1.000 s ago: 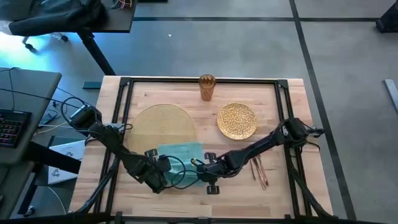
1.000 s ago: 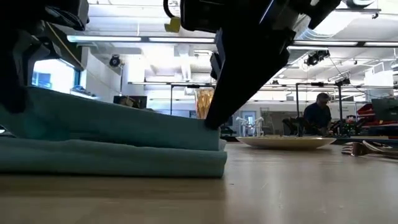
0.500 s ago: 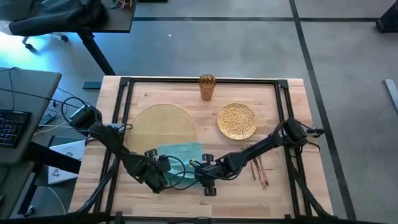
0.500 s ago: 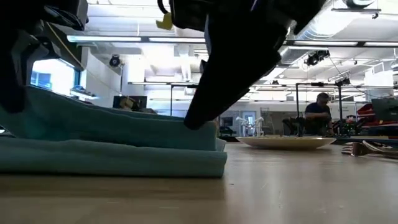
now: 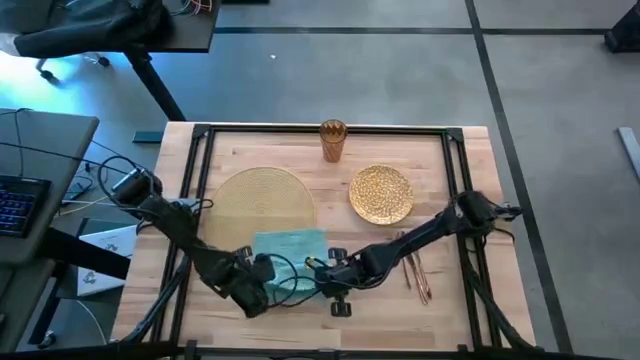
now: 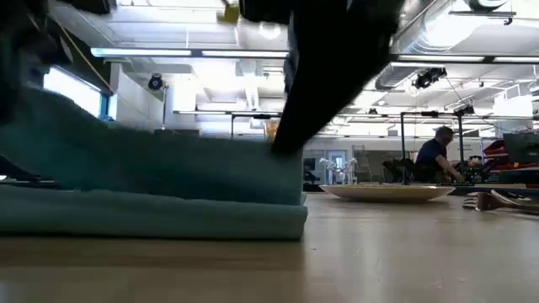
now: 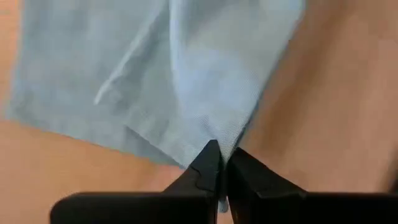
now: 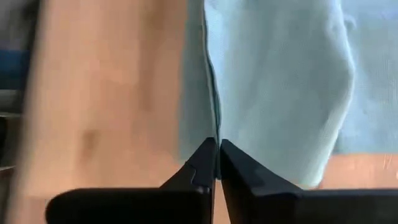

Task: Set table place
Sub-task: Fold the blue table napkin

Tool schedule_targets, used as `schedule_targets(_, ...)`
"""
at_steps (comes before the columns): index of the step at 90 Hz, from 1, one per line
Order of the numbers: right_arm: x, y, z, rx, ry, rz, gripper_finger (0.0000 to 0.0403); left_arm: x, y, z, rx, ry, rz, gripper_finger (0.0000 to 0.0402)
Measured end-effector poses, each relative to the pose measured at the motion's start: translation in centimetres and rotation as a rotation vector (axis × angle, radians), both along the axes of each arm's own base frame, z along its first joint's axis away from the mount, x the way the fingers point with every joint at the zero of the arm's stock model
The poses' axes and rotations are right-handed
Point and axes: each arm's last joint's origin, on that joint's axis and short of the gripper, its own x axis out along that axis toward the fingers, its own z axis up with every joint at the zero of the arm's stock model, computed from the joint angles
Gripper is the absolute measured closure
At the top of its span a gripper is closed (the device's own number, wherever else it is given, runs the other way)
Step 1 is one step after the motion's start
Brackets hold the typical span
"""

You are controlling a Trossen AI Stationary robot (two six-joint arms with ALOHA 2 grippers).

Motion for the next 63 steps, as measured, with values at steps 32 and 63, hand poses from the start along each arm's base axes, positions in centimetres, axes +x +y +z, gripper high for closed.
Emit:
schedule_targets(32,1.0,-3.5,5.1,-0.063,-0.079,-0.223,0.0403,-1.1,2.0,4.1,0.220,-0.125,0.168,0.0402)
schedule_targets(63,3.0,-9.5,2.7,-0.236,-0.044,-0.463,0.0403,-1.2,6.5,-0.8,0.397,0.054,0.240,0.0402)
